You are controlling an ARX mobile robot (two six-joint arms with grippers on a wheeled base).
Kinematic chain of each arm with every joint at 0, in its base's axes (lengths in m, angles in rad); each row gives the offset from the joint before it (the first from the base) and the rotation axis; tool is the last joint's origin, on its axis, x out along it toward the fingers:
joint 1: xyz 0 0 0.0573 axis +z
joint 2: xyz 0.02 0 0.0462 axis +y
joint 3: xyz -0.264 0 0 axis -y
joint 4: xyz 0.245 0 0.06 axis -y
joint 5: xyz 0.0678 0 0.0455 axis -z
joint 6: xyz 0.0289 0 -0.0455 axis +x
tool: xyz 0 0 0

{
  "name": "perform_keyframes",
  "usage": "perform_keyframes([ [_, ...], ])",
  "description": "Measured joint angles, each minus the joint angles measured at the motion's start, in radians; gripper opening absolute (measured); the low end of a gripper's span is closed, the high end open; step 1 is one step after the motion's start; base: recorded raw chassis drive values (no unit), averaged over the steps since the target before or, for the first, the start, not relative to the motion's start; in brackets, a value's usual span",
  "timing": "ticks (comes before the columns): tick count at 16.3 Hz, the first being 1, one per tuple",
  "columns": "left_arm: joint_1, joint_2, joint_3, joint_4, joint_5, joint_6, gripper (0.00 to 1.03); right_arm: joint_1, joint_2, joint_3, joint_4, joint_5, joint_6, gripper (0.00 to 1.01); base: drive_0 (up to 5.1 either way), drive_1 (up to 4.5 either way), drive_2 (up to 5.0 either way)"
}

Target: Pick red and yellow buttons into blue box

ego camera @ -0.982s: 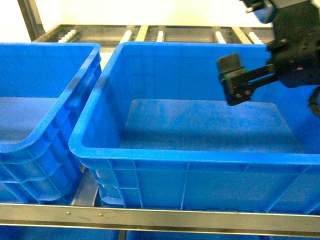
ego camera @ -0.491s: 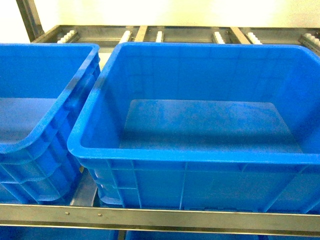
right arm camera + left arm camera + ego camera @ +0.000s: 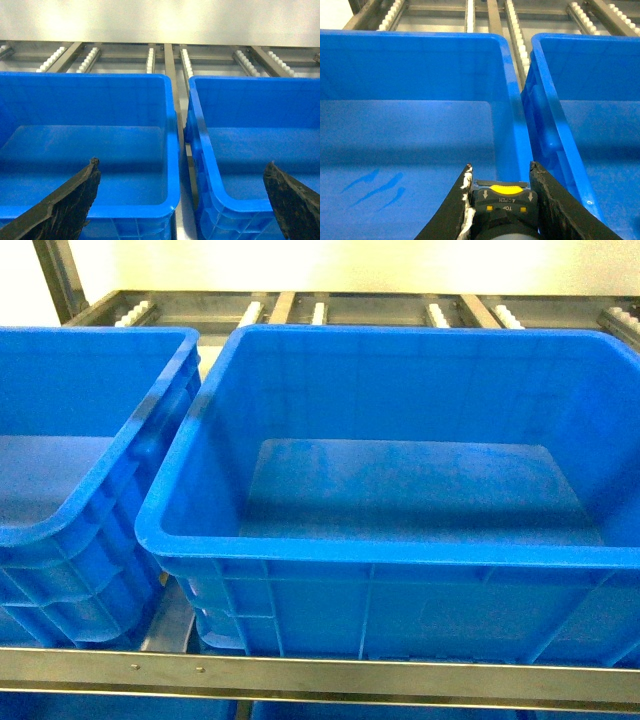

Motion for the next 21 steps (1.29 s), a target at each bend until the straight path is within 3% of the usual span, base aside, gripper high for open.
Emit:
perform_keyframes([
  [3,-0.004,0.149,0.118,0.082,0.042,0.025,0.27,0.0,0.0,0.0,0.0,0.0,0.0,0.98,0.0,0.0,0.0],
  [6,-0.058,0.364,0.327,0.025,0.172,0.06,0.27,0.0,0.0,0.0,0.0,0.0,0.0,0.98,0.0,0.0,0.0],
  [7,-0.093,0.454,0.417,-0.005,0.23,0.093,0.27,0.0,0.0,0.0,0.0,0.0,0.0,0.98,0.0,0.0,0.0],
  [10,-0.183,0.693,0.715,-0.121,0.328,0.208,0.27,0.0,0.0,0.0,0.0,0.0,0.0,0.98,0.0,0.0,0.0],
  [14,-0.244,0.982,1.146,-0.494,0.454,0.352,0.27,0.0,0.0,0.0,0.0,0.0,0.0,0.98,0.0,0.0,0.0],
  [17,-0.285,1.128,1.329,-0.71,0.425,0.523,0.27,0.0,0.0,0.0,0.0,0.0,0.0,0.98,0.0,0.0,0.0],
  [19,-0.295,1.158,1.331,-0.733,0.383,0.598,0.27,0.0,0.0,0.0,0.0,0.0,0.0,0.98,0.0,0.0,0.0],
  [20,-0.296,1.16,1.318,-0.719,0.36,0.614,0.28,0.0,0.0,0.0,0.0,0.0,0.0,0.98,0.0,0.0,0.0],
  [21,-0.3,1.162,1.311,-0.716,0.355,0.621,0.39,0.0,0.0,0.0,0.0,0.0,0.0,0.98,0.0,0.0,0.0],
])
